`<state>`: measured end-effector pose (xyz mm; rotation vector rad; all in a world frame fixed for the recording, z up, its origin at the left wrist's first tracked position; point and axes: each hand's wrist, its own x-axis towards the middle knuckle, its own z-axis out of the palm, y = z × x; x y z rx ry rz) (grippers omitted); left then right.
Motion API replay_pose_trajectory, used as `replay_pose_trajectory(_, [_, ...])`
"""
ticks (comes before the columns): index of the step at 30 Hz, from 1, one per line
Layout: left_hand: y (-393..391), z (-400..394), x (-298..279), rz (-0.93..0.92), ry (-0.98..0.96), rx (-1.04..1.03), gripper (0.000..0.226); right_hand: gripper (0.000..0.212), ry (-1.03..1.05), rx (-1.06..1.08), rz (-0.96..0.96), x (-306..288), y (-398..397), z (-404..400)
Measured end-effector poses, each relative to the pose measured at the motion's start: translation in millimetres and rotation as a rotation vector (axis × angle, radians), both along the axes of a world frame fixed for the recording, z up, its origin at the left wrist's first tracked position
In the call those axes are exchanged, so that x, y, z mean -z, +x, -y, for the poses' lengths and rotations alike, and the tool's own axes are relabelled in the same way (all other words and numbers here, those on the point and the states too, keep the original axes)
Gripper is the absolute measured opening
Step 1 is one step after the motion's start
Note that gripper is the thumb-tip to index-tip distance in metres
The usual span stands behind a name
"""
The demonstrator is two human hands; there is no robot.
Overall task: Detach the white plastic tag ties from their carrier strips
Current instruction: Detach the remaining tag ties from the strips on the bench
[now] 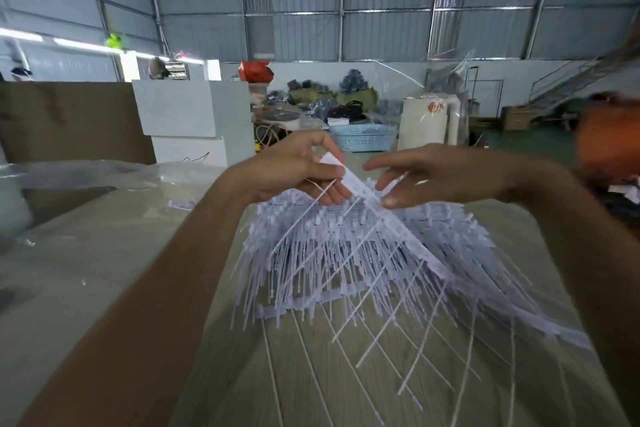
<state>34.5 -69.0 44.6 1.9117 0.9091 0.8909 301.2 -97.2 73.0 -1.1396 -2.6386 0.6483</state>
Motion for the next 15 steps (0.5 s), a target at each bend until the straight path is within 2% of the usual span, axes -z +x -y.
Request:
replay_pose_trajectory(5, [1.9, -0.9, -4.4, 0.069, 0.081, -0.03, 0.012, 0.015, 0.053, -0.026, -0.259, 37.8, -38.0, -15.2])
replay_pose_trajectory(10, [0.1, -2.8, -3.5, 0.05, 0.276, -0.139, 0.008, 0.021, 0.038, -0.01, -0.497, 42.7, -40.1, -18.1])
replay_pose_trajectory(15, [-2.1, -2.7, -3.9, 0.152, 0.286, -0.044, 0.01, 0.033, -0.112, -0.064, -0.571, 43.8, -37.5, -17.2])
